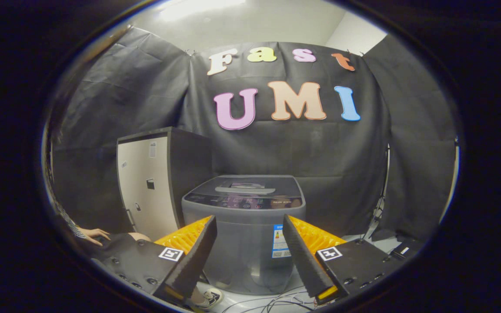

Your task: Put the clothes into the washing machine and then close the washing machine lid.

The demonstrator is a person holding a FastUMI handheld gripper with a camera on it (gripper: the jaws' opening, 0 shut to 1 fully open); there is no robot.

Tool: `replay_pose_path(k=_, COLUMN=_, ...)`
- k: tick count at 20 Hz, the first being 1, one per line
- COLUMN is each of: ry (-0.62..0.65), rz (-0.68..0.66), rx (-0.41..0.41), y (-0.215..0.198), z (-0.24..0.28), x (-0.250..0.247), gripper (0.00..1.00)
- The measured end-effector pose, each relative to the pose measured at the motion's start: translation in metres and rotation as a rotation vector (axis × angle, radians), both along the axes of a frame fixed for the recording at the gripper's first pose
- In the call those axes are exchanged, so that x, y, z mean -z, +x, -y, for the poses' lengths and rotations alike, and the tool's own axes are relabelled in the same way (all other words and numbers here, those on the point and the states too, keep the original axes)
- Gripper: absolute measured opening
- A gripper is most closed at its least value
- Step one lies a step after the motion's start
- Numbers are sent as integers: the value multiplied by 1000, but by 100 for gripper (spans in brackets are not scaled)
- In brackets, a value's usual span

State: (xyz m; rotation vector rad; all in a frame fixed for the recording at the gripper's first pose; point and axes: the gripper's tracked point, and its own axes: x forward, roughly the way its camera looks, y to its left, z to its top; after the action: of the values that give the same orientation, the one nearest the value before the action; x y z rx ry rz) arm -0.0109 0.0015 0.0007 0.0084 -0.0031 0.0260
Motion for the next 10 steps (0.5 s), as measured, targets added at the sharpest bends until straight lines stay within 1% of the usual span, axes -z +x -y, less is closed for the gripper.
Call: replay_pose_path(k=10, ry=0, rz=0, rx=-1, y=0, z=0, x=0, gripper=96)
